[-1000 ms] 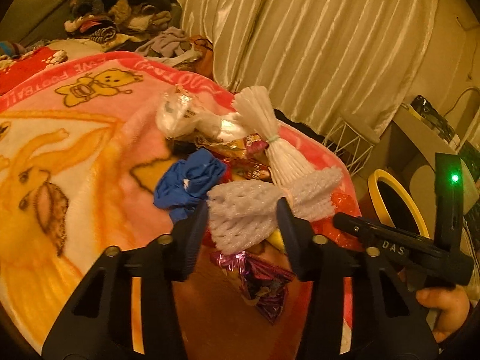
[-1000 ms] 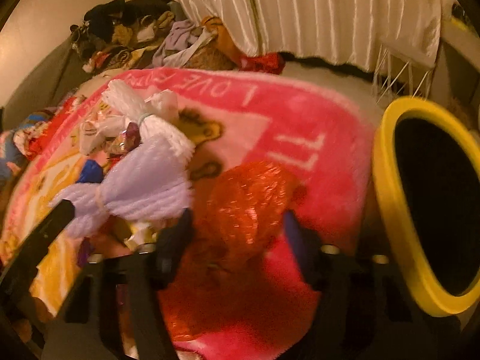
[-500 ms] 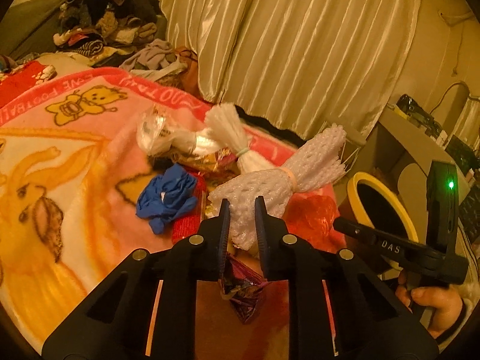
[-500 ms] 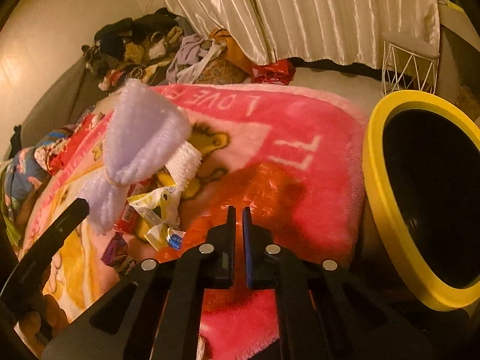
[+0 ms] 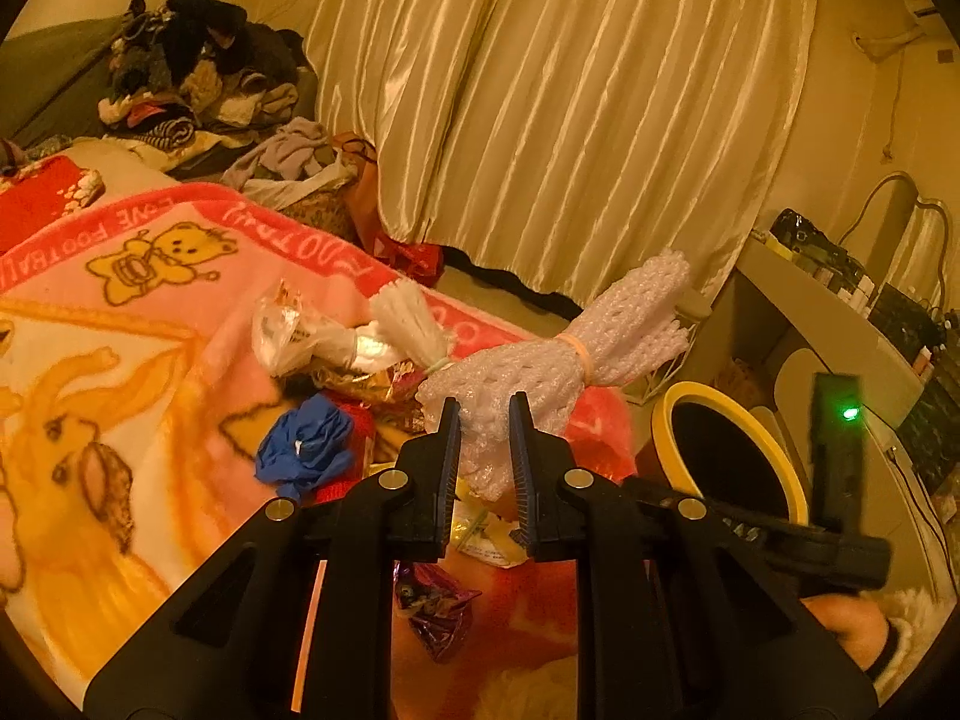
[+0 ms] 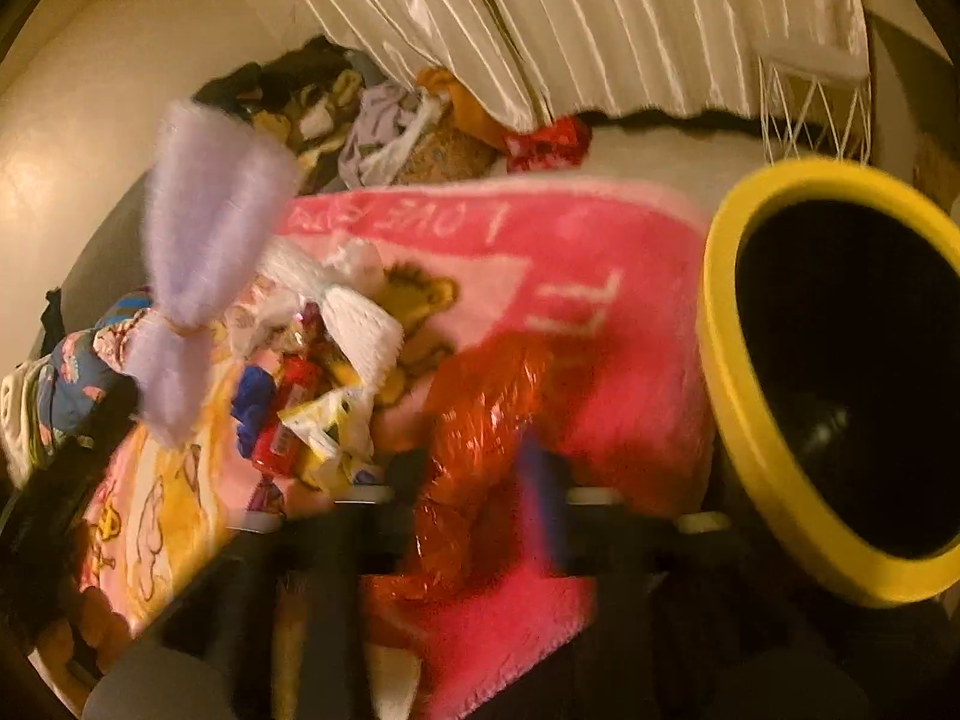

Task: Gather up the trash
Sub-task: 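Carry the red bag and white mesh sleeve over the yellow-rimmed bin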

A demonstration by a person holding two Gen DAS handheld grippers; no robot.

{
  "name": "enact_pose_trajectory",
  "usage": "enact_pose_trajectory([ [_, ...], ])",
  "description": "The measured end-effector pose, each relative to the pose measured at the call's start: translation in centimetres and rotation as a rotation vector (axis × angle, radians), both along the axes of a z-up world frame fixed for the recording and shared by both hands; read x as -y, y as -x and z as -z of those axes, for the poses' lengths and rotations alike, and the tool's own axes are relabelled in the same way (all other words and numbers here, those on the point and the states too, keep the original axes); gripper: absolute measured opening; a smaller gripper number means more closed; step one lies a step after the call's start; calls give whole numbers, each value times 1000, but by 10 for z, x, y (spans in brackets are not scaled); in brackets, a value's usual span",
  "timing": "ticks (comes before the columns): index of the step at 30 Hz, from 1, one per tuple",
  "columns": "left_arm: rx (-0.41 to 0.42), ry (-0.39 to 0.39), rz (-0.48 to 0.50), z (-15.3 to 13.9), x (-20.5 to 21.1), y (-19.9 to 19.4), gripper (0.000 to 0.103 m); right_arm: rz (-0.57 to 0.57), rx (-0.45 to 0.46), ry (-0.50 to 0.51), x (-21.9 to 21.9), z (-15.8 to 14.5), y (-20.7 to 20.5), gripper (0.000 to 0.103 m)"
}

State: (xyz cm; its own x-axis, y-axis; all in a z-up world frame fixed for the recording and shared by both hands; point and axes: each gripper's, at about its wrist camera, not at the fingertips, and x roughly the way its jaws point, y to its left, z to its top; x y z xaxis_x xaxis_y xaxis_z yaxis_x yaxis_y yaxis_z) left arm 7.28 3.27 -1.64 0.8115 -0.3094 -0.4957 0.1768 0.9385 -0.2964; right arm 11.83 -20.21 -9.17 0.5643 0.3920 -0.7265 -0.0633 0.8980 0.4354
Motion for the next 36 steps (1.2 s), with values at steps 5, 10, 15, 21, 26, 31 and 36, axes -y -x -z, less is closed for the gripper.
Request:
enact_pose_trajectory([
  [5,6,-8,-9,-4,0,5,12,-30,-78,-14,-18,19,-11,53],
  [10,3,-21,-16,-5,1,8,12,-86,-91,-82,-24,26,-13,22],
  [15,6,-26,-13,-7,7,6,12,-51,30,-60,-5,-5,1,18],
  [21,14,-32,19,-13,24,4,12,37,113,-44,32,-28,14,18],
  [26,17,-45,57,-15,44,3,12,114,164,-18,63,-40,26,18],
  [31,10,-63,90,-14,63,2,12,195,217,32,93,-48,38,18],
  [36,4,-89,129,-15,83,2,12,270,242,74,122,-49,46,18],
])
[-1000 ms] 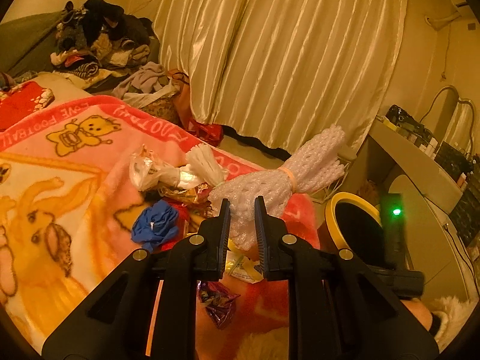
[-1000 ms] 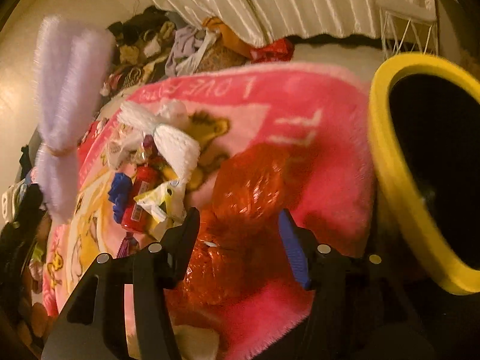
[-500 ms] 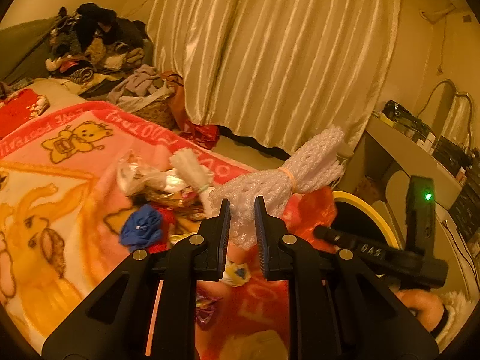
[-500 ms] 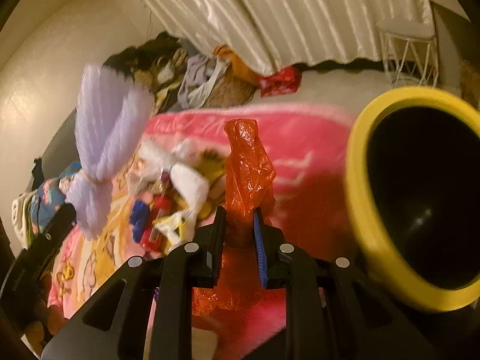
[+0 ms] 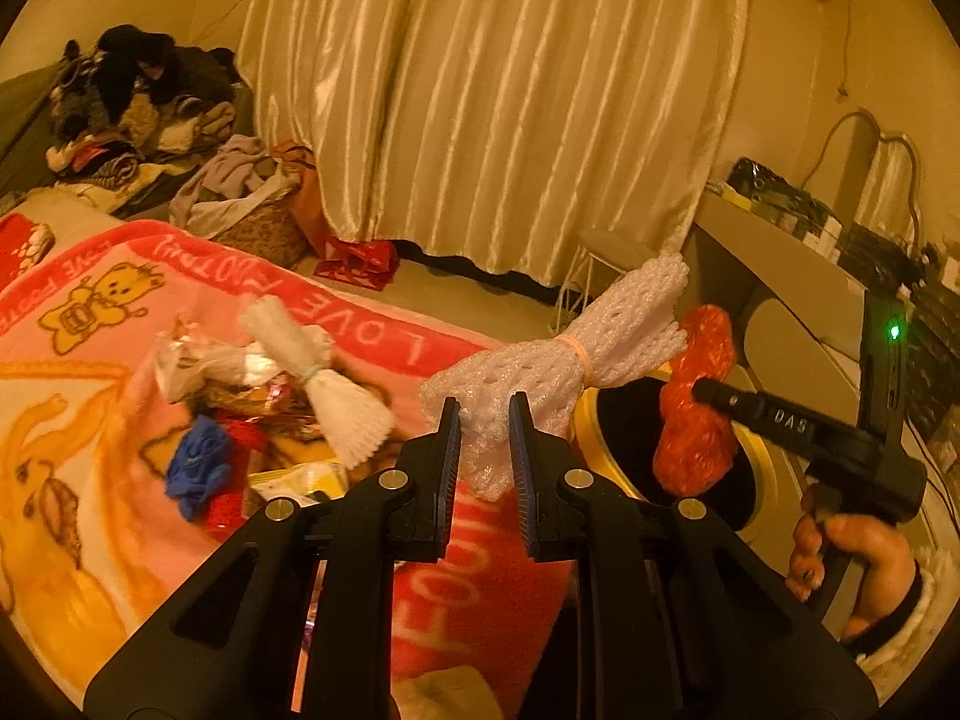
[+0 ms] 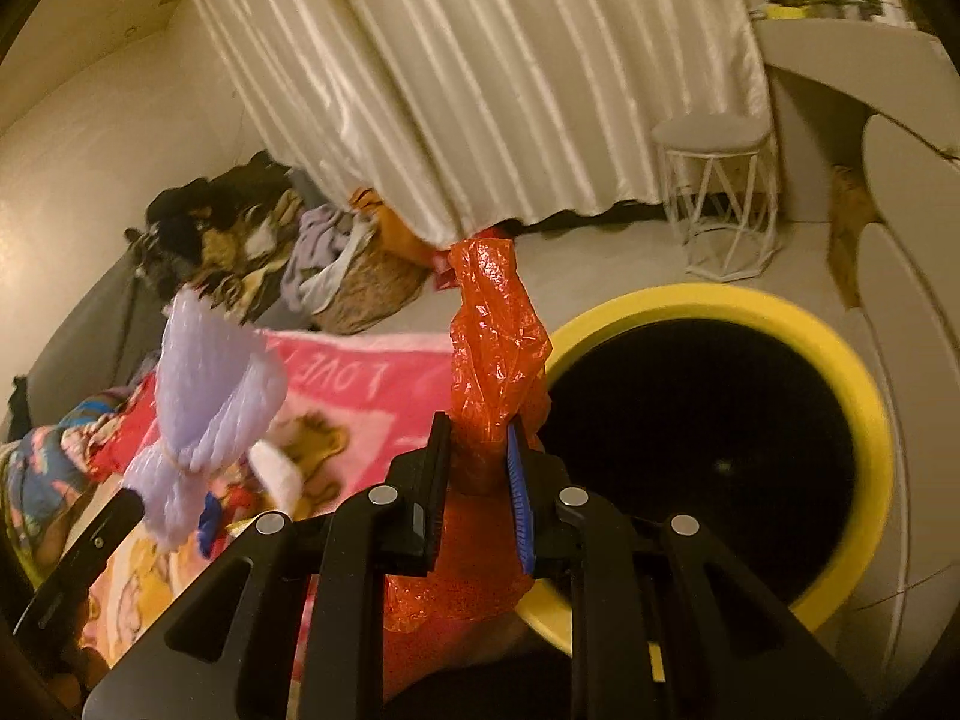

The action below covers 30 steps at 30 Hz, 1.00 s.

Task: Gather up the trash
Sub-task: 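Carry the red bag and white mesh sleeve over the yellow-rimmed bin, then open both tools to drop the mesh sleeve and red bag into the bin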

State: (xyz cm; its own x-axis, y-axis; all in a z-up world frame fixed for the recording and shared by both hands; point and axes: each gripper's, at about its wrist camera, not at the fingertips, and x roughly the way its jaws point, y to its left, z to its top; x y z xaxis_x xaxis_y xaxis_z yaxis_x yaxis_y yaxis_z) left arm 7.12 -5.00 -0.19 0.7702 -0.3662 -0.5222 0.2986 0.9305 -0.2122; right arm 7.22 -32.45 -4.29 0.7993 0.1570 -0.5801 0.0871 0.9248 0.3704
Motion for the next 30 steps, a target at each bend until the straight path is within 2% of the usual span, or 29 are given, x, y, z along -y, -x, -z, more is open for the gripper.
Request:
enact_pose_trajectory([
  [13,-43,-61,50,13,42,-2,12,118,-7,10,49,9,9,18],
  [30,-131,-156,101,38,105,-36,13,222,-82,-5,86,35,16,18],
])
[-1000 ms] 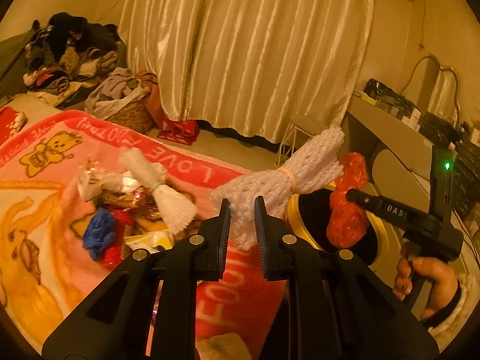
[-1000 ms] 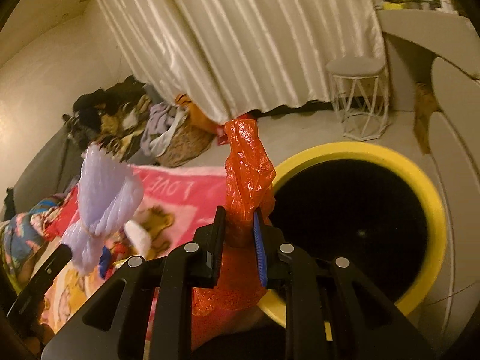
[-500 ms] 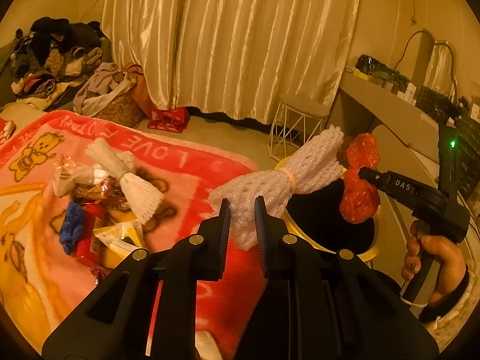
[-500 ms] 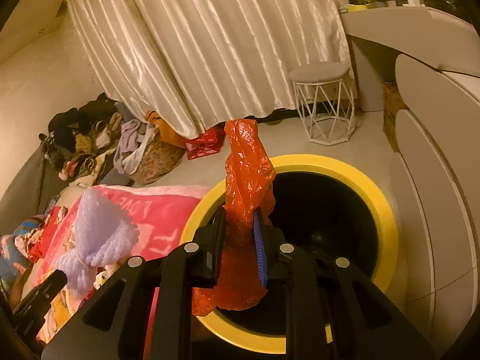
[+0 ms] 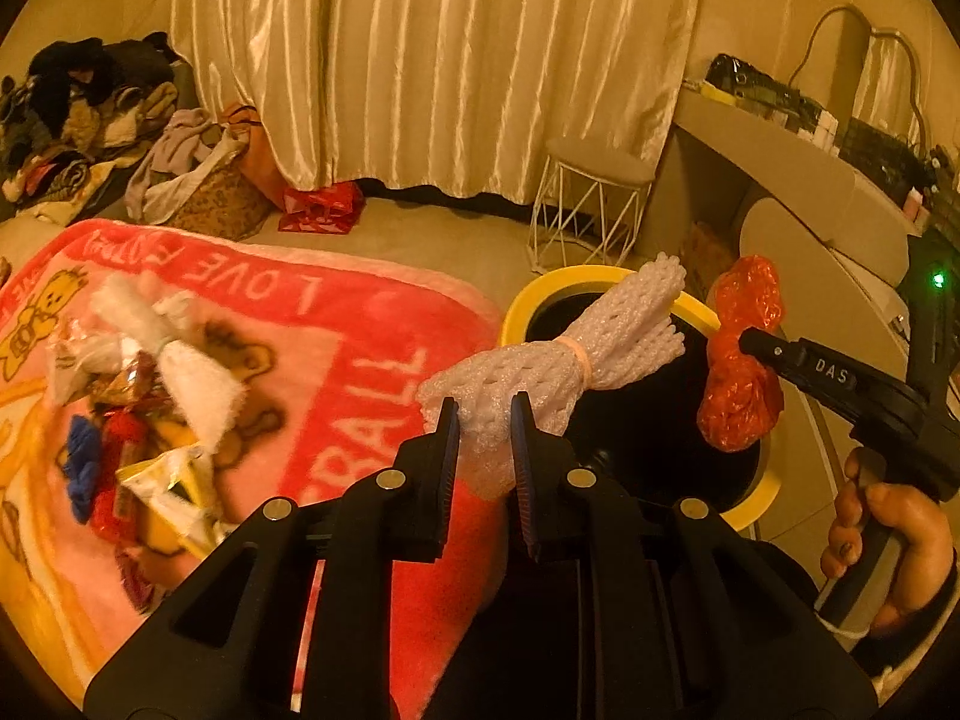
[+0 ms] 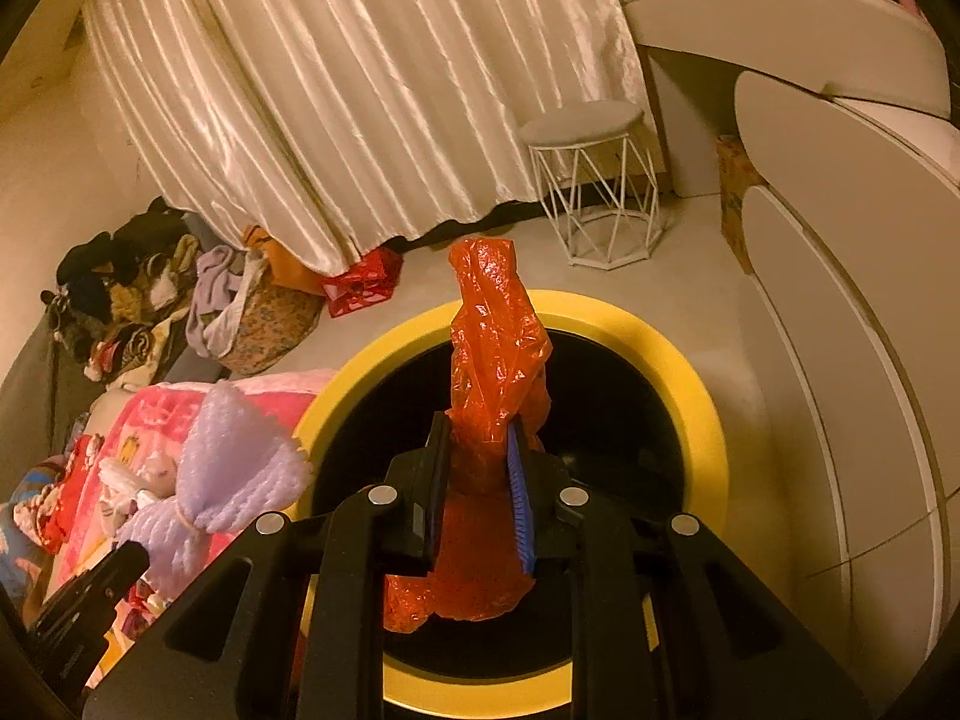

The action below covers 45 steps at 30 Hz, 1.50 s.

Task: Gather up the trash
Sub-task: 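Open both tools to drop the mesh sleeve and red bag into the bin, then grasp the clear plastic bag with left tool while right tool grasps white mesh sleeve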

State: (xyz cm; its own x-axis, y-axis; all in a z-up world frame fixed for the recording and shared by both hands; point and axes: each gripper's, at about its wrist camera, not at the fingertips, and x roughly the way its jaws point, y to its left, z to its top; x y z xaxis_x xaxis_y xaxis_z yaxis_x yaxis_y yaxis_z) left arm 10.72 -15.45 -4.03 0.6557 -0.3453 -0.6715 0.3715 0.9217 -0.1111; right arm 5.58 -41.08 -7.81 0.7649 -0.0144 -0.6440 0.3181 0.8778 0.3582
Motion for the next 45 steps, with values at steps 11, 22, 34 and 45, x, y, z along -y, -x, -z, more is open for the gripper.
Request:
enact_pose_trajectory([
  [11,-5,2,38,5,37,-27,37,-6,-19,-55,14,11,-3,31],
  [22,13,105,-22,3,5,-17,86,-16,-4,-59,7,11,-5,61],
  [34,78,115,-140,-10,-48,-3,91,-165,103,8,-43,-15,-3,72],
  [45,126,134,-223,-22,-88,6,92,-298,149,53,-93,-32,-5,79],
])
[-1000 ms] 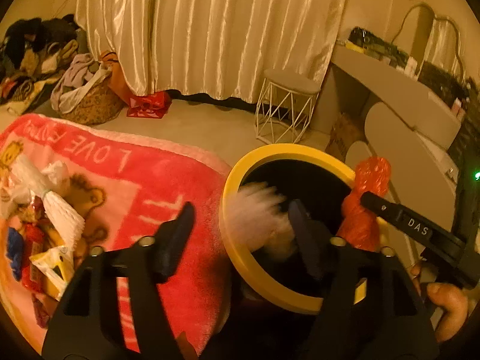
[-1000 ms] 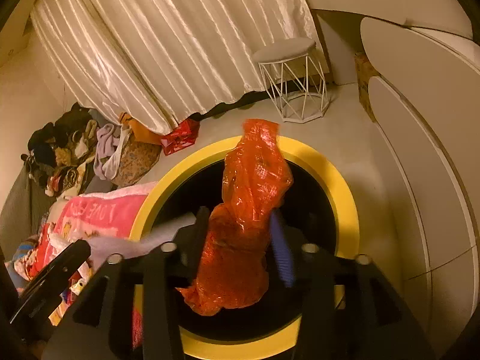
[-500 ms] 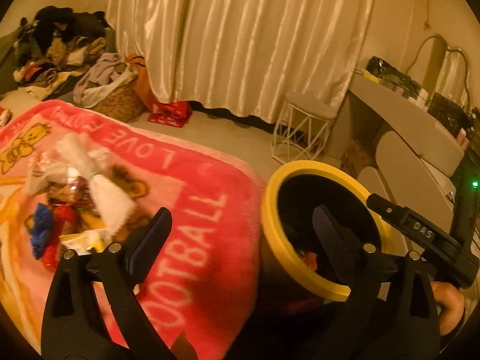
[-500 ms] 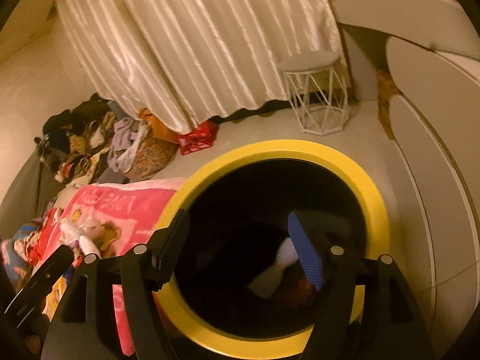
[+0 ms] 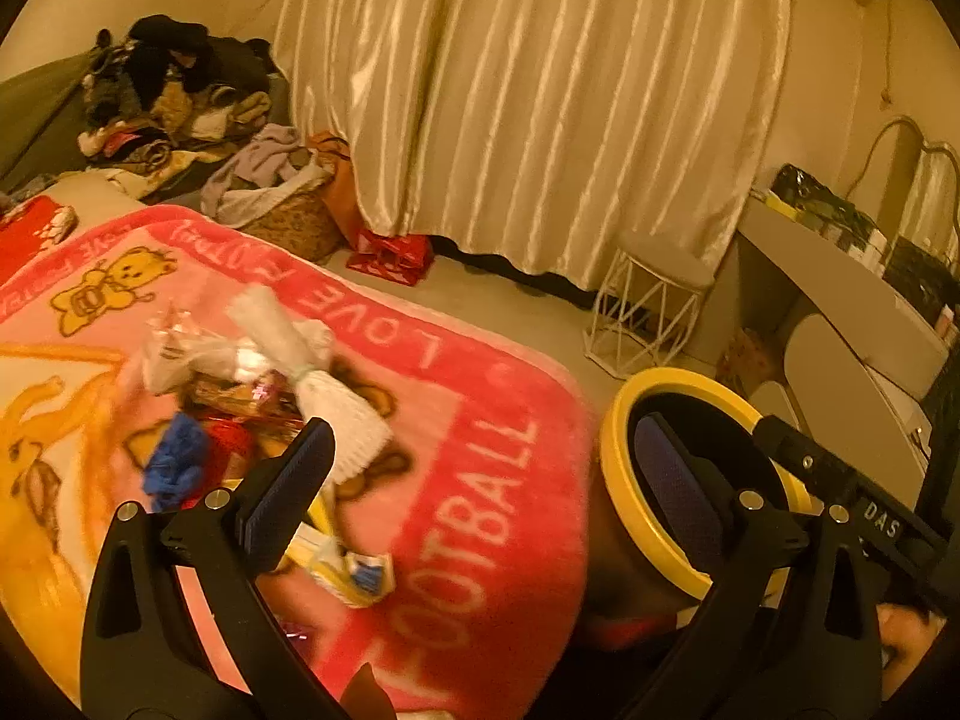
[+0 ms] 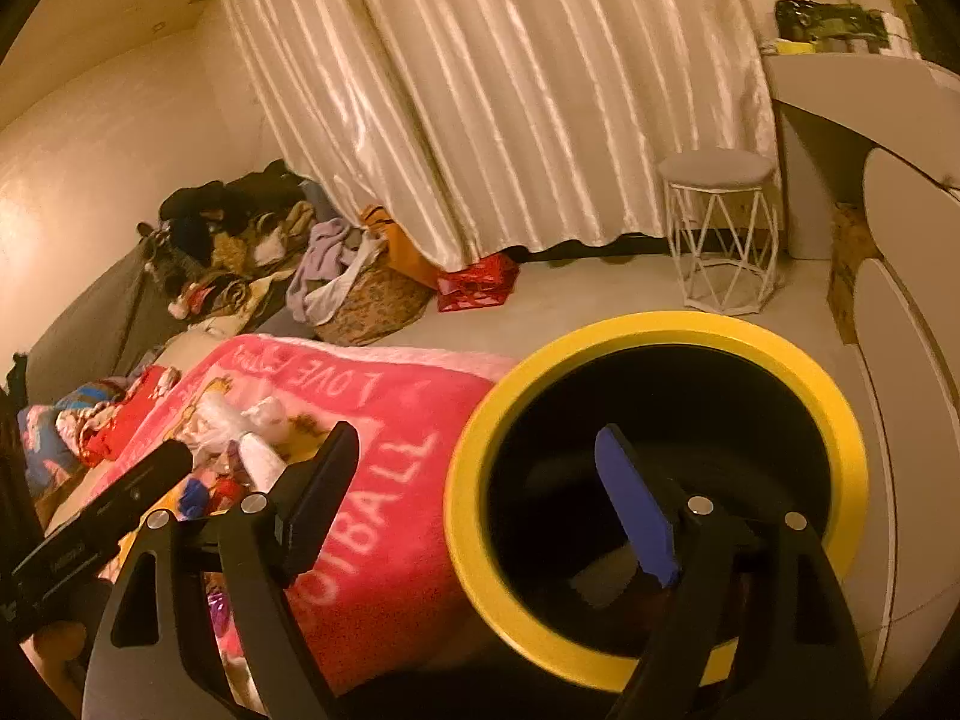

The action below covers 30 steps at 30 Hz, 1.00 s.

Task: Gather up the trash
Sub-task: 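Grasp the clear plastic bag with left tool while right tool grasps white mesh sleeve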

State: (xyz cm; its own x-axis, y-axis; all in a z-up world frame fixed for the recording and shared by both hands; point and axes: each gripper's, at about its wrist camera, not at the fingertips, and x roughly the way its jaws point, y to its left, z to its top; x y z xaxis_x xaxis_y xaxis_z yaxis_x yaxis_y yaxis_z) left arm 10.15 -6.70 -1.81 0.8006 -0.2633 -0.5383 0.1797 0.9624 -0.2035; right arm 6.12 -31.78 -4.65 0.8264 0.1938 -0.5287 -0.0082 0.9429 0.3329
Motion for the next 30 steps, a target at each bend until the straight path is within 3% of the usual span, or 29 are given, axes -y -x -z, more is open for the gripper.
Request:
enact_pose_trajectory([
  [30,2,40,-262,-2,-139,-25,92,-312,-57,122,-141,13,-53,80],
])
